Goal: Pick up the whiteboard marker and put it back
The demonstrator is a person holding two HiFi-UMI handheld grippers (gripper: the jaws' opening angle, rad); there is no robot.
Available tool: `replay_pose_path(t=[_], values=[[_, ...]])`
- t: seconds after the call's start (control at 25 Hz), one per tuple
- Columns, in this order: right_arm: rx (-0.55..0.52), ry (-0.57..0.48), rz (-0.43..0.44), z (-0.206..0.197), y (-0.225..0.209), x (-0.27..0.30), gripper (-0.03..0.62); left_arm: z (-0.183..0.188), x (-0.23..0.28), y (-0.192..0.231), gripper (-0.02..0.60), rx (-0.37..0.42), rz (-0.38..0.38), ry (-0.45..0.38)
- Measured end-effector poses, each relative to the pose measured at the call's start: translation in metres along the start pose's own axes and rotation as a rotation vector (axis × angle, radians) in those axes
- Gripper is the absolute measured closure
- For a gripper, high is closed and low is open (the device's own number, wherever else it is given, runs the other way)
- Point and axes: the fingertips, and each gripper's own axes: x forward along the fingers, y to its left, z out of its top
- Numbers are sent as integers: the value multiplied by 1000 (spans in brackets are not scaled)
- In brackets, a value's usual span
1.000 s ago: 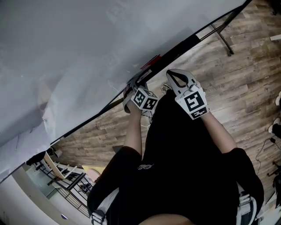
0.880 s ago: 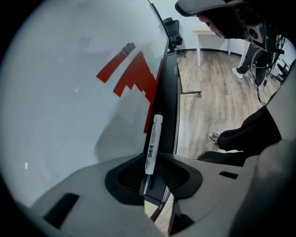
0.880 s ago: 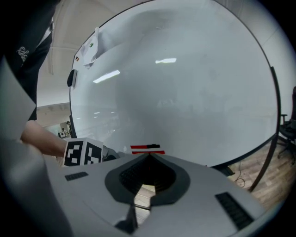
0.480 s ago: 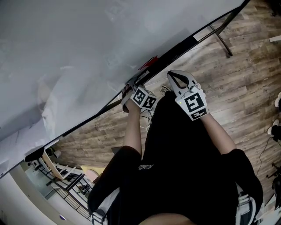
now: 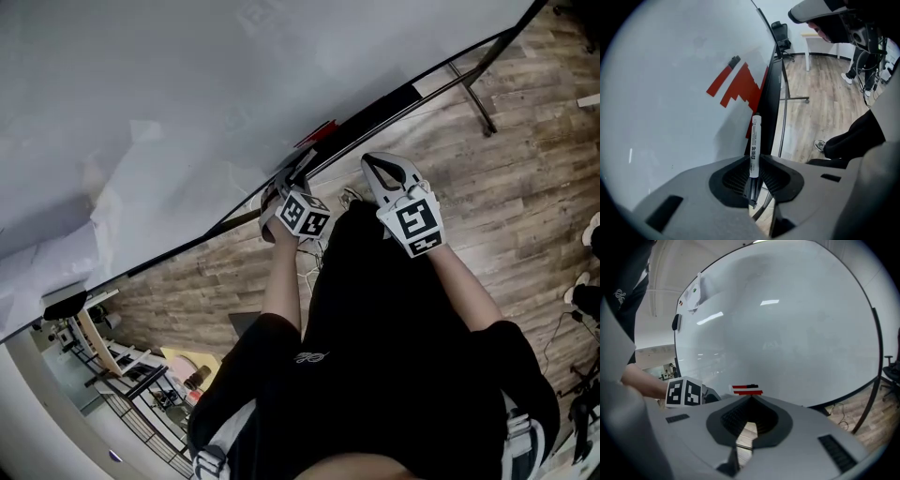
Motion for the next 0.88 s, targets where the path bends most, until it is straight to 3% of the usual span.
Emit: replay_pose_path(t=[0.2, 0.64, 0.72, 0.88], values=[[-26, -2, 45, 1, 8, -3, 591, 8, -19, -9, 514, -54, 42, -52], [-86, -18, 168, 14, 29, -24, 591, 24, -87, -8, 514, -295, 198, -222], [-91, -28, 194, 17, 30, -25, 591, 29, -101, -7, 514, -376, 206, -283], [-108, -54, 242, 29, 36, -26, 591, 39, -128, -7, 514, -608, 192, -444]])
